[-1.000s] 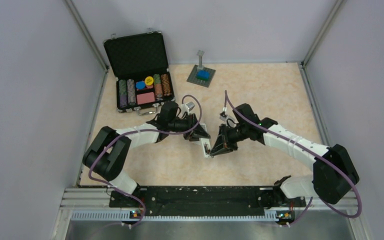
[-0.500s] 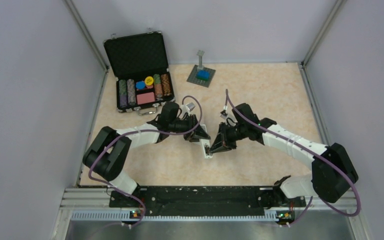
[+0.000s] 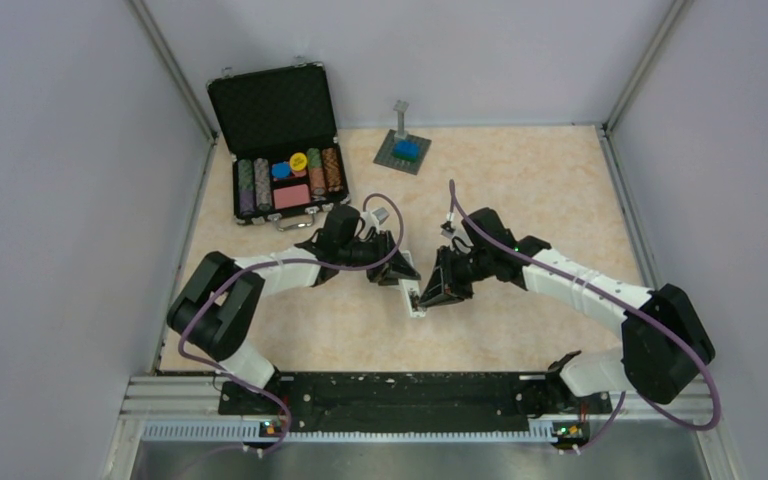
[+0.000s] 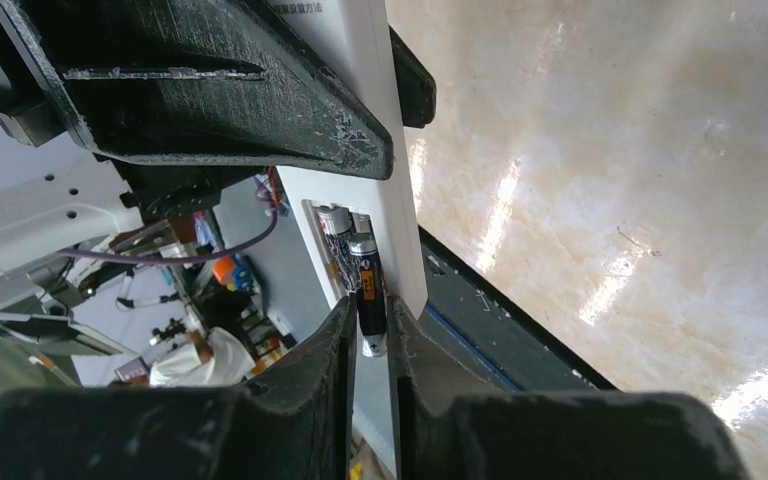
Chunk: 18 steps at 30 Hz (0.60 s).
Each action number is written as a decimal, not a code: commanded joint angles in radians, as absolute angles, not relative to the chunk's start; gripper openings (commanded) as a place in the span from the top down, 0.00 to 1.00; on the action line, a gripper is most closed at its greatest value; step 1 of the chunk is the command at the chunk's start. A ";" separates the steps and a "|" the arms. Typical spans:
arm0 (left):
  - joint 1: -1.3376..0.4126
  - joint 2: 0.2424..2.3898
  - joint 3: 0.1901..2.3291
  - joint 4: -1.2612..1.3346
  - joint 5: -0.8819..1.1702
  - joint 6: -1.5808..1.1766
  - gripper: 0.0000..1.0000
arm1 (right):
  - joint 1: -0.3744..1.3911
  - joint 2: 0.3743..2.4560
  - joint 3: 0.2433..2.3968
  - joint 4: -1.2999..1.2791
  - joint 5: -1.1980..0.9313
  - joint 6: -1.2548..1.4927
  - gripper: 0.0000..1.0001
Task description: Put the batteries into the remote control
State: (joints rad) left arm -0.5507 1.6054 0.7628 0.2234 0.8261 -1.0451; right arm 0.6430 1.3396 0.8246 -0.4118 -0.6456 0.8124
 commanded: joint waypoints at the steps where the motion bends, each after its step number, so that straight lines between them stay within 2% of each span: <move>1: -0.554 1.609 0.779 0.275 0.854 -1.080 1.00 | 0.655 1.353 0.844 -0.433 -0.570 0.790 0.83; 18: -0.554 1.624 0.776 0.267 0.841 -1.079 1.00 | 0.657 1.323 0.867 -0.420 -0.595 0.814 0.77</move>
State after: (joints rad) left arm -0.5507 1.6279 0.7628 0.2241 0.8181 -1.0718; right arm 0.6460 1.3403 0.8261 -0.4274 -0.5957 0.8089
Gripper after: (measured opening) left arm 0.296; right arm 0.217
